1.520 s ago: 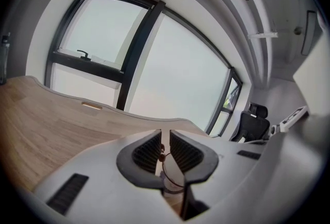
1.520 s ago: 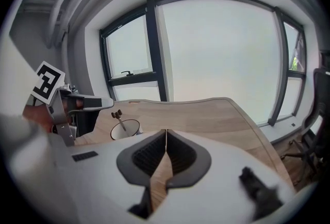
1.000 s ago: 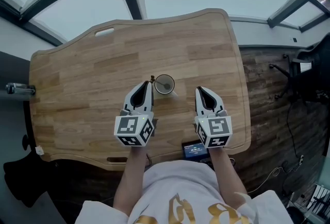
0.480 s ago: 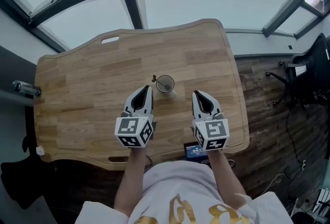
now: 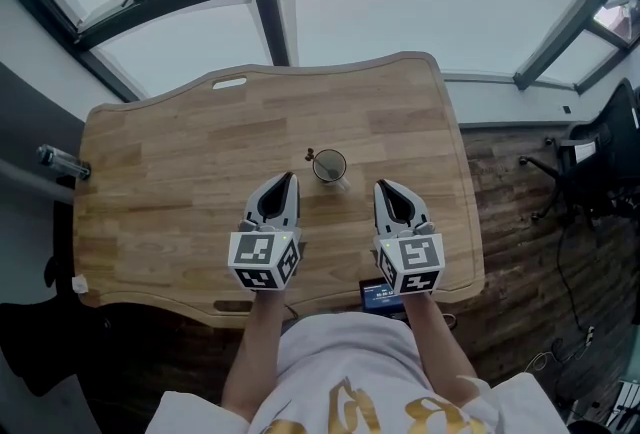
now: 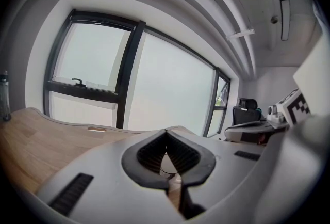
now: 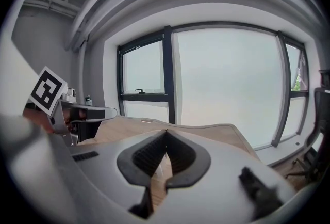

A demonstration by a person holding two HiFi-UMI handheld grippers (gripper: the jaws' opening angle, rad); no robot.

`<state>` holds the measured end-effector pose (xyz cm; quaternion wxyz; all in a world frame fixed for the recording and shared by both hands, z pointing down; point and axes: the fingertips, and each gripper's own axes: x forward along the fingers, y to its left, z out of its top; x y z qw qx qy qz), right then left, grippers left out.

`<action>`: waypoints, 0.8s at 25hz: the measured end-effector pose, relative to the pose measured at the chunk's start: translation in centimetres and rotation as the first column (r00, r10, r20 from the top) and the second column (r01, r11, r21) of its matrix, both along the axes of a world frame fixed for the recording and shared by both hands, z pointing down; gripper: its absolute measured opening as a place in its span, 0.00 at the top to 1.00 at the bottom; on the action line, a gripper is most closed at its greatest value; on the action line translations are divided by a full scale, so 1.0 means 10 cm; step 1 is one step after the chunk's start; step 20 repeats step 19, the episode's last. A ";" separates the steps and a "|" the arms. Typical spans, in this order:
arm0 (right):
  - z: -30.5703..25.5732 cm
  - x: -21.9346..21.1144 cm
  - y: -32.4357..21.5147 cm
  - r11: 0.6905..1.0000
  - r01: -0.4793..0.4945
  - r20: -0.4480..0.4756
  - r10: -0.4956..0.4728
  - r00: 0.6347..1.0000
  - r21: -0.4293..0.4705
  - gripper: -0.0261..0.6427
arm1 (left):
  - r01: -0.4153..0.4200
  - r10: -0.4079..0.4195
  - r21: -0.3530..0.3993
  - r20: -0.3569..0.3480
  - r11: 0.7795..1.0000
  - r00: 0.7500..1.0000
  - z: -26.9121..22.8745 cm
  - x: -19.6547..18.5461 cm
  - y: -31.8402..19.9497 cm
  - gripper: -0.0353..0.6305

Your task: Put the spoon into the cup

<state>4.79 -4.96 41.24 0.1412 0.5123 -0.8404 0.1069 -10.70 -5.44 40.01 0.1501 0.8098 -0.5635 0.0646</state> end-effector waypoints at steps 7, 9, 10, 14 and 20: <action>0.02 0.00 0.06 1.000 0.000 0.001 0.000 1.000 0.002 0.92 | -0.004 0.004 0.004 0.005 1.000 1.000 -0.01 -0.01 0.04 0.93; 0.03 -0.01 0.06 1.000 0.001 0.002 -0.001 1.000 0.000 0.92 | -0.005 0.005 0.003 0.007 1.000 1.000 0.00 -0.01 0.05 0.93; 0.03 -0.01 0.07 1.000 0.001 0.002 -0.001 1.000 -0.001 0.92 | -0.005 0.005 0.001 0.007 1.000 1.000 0.00 -0.02 0.05 0.93; 0.04 -0.01 0.07 1.000 -0.002 -0.002 0.002 1.000 -0.004 0.92 | -0.002 0.002 -0.002 0.006 1.000 1.000 0.01 -0.04 0.05 0.93; 0.06 -0.02 0.04 1.000 -0.004 -0.009 0.004 1.000 -0.003 0.92 | -0.001 0.001 -0.005 0.002 1.000 1.000 0.04 -0.05 0.03 0.93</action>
